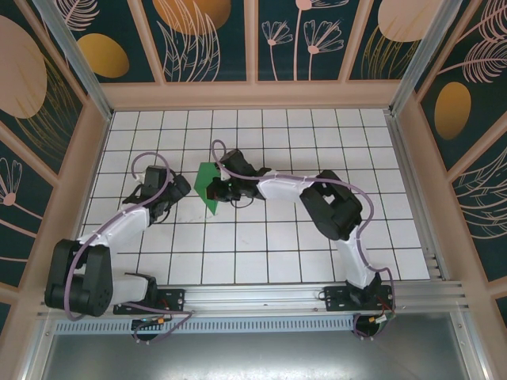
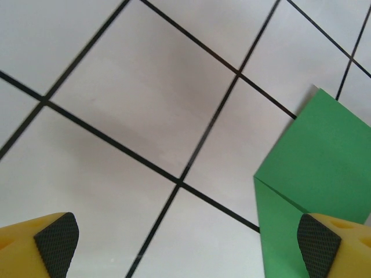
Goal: Fold a paper plane with a square sheet of paper (pick it up from the middle)
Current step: Move the paper to the center of the table.
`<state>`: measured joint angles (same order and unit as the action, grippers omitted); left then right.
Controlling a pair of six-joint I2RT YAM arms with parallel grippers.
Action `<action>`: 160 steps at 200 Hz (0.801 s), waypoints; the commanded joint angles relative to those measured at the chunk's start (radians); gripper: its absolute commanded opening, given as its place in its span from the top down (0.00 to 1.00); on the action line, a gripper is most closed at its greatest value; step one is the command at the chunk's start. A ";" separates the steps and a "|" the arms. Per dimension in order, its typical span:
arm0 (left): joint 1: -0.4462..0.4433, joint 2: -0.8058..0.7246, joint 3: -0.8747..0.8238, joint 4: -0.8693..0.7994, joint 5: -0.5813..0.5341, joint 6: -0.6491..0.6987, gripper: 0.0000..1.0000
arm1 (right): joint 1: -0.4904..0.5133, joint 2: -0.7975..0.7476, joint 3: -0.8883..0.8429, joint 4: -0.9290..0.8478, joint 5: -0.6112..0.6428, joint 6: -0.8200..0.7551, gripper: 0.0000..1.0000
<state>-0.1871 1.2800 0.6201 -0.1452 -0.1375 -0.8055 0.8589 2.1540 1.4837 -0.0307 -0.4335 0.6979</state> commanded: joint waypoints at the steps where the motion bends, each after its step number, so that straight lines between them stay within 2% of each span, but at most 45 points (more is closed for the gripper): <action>1: 0.011 -0.033 -0.026 0.023 0.035 -0.033 0.01 | 0.006 0.065 0.095 -0.096 0.024 0.025 0.91; 60: 0.012 -0.042 -0.042 0.018 0.071 -0.013 0.02 | 0.010 0.226 0.332 -0.387 0.139 -0.046 0.91; 96: 0.012 -0.051 -0.057 0.030 0.113 0.018 0.02 | -0.002 0.247 0.341 -0.514 0.146 -0.172 0.90; 114: 0.013 -0.050 -0.057 0.039 0.155 0.054 0.01 | -0.004 0.225 0.283 -0.581 0.166 -0.310 0.90; 140: 0.013 -0.054 -0.067 0.070 0.214 0.070 0.01 | -0.020 0.101 0.051 -0.581 0.230 -0.504 0.89; 160: 0.012 -0.049 -0.079 0.106 0.279 0.066 0.01 | -0.050 -0.016 -0.105 -0.545 0.257 -0.580 0.83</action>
<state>-0.1814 1.2442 0.5640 -0.0978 0.0463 -0.7654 0.8501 2.2032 1.5703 -0.3916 -0.2890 0.3077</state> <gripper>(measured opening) 0.985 0.139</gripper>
